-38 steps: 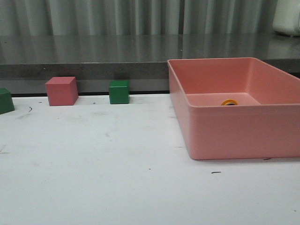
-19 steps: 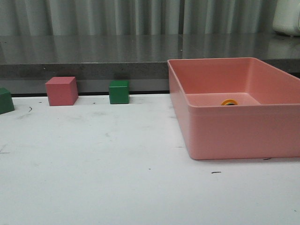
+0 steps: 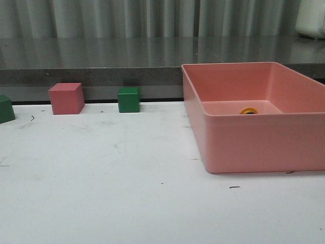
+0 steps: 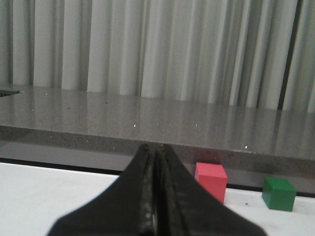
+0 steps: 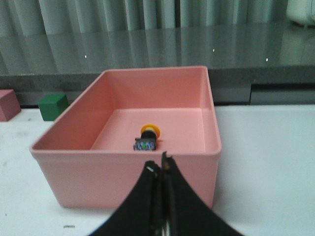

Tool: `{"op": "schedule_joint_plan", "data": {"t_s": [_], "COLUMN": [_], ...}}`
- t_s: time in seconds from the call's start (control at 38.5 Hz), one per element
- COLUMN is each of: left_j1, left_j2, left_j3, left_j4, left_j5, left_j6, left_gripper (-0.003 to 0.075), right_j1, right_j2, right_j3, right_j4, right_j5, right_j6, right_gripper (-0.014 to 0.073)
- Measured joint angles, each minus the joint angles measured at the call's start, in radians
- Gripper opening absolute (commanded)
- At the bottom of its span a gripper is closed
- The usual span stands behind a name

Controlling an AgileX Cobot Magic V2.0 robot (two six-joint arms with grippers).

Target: Place and stand button with both arms

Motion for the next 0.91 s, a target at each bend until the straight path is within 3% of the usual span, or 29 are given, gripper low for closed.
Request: {"op": "schedule_joint_plan", "data": {"t_s": [0.21,0.39,0.68,0.78,0.86,0.91], "left_j1": [0.0,0.0,0.0,0.0,0.0,0.0], "left_j2": [0.059,0.274,0.443,0.443,0.443,0.443], "left_j3": [-0.23,-0.404,-0.467,-0.469,-0.469,-0.469], "left_j4": [-0.004,0.018,0.02,0.02,0.02,0.02], "left_j5": [0.118,0.259,0.305,0.312,0.312,0.312], "left_j6": [-0.006,-0.006,-0.006,-0.006,-0.006,-0.006], "left_gripper": [-0.002,-0.002,-0.0006,0.0127,0.0335,0.0489], "right_j1": [0.0,0.0,0.0,0.0,0.0,0.0], "right_j2": [0.071,0.302,0.498,0.5,0.5,0.5], "right_j3": [-0.21,-0.388,-0.473,-0.475,-0.475,-0.475], "right_j4": [0.006,0.01,0.012,0.012,0.012,0.012], "right_j5": [0.119,0.194,0.201,0.201,0.201,0.201], "right_j6": [0.0,0.0,0.0,0.0,0.0,0.0], "right_gripper": [-0.0069,-0.0069,-0.0058,0.005,0.019,0.0329]}}
